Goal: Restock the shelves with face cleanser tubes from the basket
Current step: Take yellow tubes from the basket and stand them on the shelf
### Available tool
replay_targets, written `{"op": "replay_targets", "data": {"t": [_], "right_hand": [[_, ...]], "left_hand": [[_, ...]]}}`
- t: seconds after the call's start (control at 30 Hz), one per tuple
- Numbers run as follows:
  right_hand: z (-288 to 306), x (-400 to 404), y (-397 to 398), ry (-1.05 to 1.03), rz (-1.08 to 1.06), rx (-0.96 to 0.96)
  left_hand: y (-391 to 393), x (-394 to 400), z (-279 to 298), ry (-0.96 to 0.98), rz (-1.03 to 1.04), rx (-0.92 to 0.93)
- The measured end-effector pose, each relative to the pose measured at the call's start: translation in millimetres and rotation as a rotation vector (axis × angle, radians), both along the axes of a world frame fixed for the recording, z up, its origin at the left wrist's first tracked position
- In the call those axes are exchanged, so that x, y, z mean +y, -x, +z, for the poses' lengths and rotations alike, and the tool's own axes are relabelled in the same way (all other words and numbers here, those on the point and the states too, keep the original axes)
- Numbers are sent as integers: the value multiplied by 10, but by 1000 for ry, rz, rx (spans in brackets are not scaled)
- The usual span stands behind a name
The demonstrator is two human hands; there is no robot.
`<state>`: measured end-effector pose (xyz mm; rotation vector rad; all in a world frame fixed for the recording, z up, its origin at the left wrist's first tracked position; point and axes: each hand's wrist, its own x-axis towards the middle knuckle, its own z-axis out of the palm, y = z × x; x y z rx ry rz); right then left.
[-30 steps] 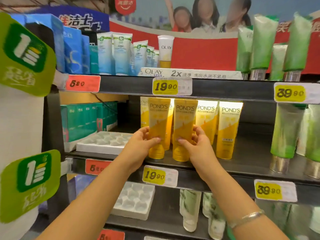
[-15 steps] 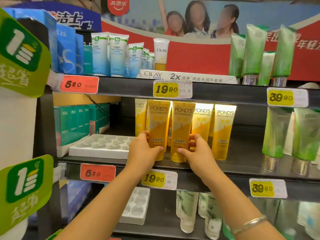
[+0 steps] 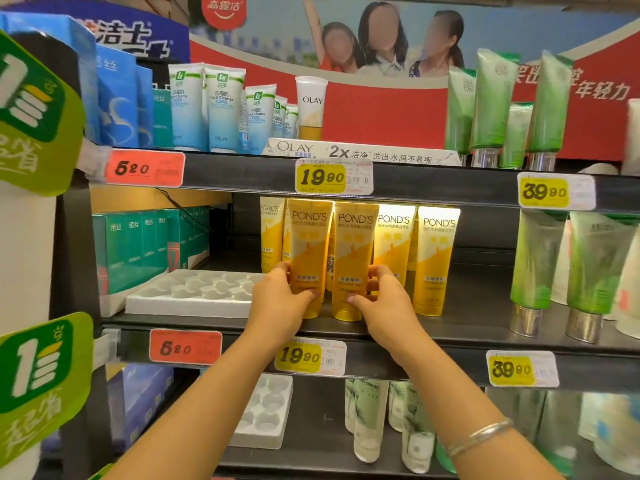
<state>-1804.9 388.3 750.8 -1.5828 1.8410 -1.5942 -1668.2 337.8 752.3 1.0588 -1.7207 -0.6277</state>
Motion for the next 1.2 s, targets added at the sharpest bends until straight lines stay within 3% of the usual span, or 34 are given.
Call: {"op": "replay_targets", "data": {"t": [0.37, 0.5, 0.6, 0.83, 1.2], "right_hand": [[50, 117, -83, -19, -57, -26], [46, 354, -89, 72, -127, -52], [1, 619, -120, 131, -98, -107], [-552, 1270, -148, 37, -113, -283], [-2377, 2650, 619, -378, -413, -780]], "left_hand": [[-69, 83, 24, -30, -50, 39], [-193, 231, 34, 105, -20, 1], [-279, 442, 0, 164, -125, 25], [-180, 852, -680, -118, -397, 222], [550, 1616, -2500, -731, -513, -56]]}}
